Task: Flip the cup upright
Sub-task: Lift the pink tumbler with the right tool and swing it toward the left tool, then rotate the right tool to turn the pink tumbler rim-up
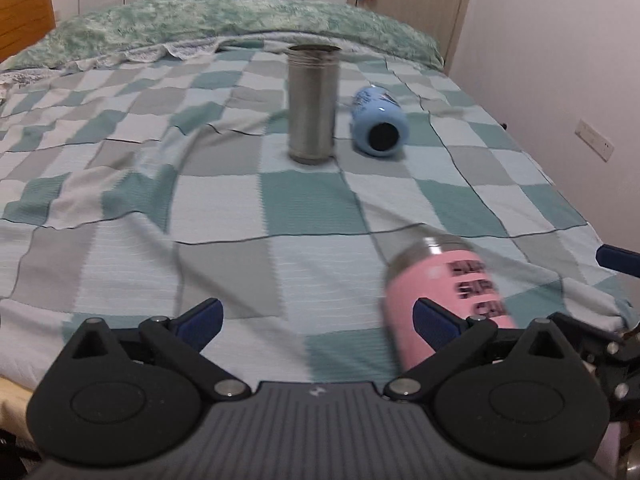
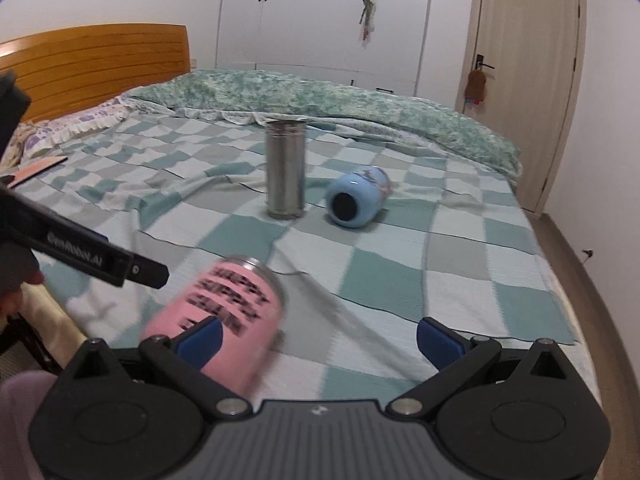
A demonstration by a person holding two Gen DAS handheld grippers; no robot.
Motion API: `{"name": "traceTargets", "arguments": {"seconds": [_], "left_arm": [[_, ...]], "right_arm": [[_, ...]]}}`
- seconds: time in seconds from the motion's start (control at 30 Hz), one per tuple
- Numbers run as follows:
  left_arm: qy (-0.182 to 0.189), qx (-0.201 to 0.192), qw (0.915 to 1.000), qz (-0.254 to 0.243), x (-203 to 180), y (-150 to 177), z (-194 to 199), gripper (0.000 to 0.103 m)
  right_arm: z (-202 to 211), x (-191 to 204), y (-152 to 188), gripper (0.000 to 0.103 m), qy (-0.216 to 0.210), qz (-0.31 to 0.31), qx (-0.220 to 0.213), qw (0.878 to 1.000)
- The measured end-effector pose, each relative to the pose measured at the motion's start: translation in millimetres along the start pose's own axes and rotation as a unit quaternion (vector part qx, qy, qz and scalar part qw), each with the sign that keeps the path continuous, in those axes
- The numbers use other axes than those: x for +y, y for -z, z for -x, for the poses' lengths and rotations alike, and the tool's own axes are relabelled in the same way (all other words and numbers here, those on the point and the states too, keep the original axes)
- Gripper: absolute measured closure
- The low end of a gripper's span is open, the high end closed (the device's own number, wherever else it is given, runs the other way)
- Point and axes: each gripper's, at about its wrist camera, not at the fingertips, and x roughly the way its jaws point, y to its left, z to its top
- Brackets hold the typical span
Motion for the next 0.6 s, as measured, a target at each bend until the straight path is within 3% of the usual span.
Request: {"name": "traceTargets", "arguments": {"seconds": [0.27,0.6], "left_arm": [[0.003,-0.001,0.9993,-0.037,31.5,11.6,-14.8,0.000],[0.031,0.010,0.9973,-0.066,46.7,16.0,-36.2,0.000]], "right_arm": [[-41.0,36.2,-18.1,0.000,0.001,-0.025,0.052,0.998],[-90.8,40.9,-28.4,0.000,-0.014,-0.076,0.130,0.988]]}}
